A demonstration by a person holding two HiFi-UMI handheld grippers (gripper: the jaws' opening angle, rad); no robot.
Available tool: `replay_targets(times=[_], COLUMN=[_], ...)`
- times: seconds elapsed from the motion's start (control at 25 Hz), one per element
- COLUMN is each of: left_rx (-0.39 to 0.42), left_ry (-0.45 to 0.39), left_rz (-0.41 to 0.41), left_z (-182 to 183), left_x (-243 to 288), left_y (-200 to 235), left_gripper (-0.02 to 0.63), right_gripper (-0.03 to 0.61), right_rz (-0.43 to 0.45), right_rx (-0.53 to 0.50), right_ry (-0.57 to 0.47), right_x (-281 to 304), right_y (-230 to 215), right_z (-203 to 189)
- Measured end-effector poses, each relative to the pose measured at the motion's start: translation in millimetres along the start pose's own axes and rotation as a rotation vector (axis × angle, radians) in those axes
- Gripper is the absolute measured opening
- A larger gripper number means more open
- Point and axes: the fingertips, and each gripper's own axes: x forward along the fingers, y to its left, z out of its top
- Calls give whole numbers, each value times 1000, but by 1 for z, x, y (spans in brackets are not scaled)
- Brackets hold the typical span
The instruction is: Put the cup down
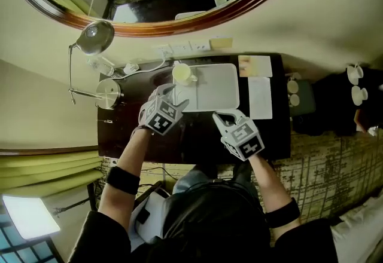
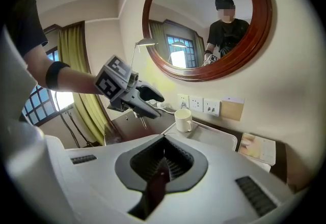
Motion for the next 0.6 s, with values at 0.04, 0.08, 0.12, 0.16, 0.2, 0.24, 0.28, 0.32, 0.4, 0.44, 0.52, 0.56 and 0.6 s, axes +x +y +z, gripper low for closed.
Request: replay_targets(times=[0.04, 0.08, 0.12, 0.16, 0.2, 0.24, 0.28, 0.32, 0.4, 0.44, 0.52, 0.56, 0.6], left_rx=[32, 58, 81, 107, 135, 163, 188, 205, 225, 240, 284, 309, 331], left_ry=[16, 31, 47, 66, 87, 105, 115, 116, 119, 125, 152, 170, 187], left_rz=[-21, -43, -65, -85, -101, -110, -111, -107, -96, -91, -87, -87, -90], left_z=[0, 0, -1, -4, -8, -11, -12, -10, -7, -7, -13, -17, -22], left_x=[6, 12, 19, 26, 34, 41, 48, 54, 67, 73, 84, 89, 96], left_y=[3, 4, 5, 6, 7, 10, 14, 18, 27, 31, 39, 44, 48], left_gripper=[301, 314, 329, 351, 372, 385, 388, 388, 394, 420, 440, 453, 456], right_gripper=[0, 0, 0, 0, 0, 0, 0, 0, 0, 0, 0, 0, 0], right_rz=[-4, -9, -14, -19, -23, -27, -29, -31, -34, -36, -35, -34, -35], right_rx=[0, -1, -1, 1, 4, 6, 8, 9, 12, 13, 15, 15, 16], right_ry=[4, 9, 15, 19, 24, 28, 32, 36, 49, 54, 59, 58, 57], right_x=[5, 10, 15, 21, 27, 34, 40, 46, 58, 64, 73, 77, 80], right_y=[2, 3, 5, 6, 7, 7, 6, 5, 0, -2, -5, -7, -9], right_z=[0, 1, 2, 4, 5, 7, 9, 10, 10, 10, 11, 12, 13])
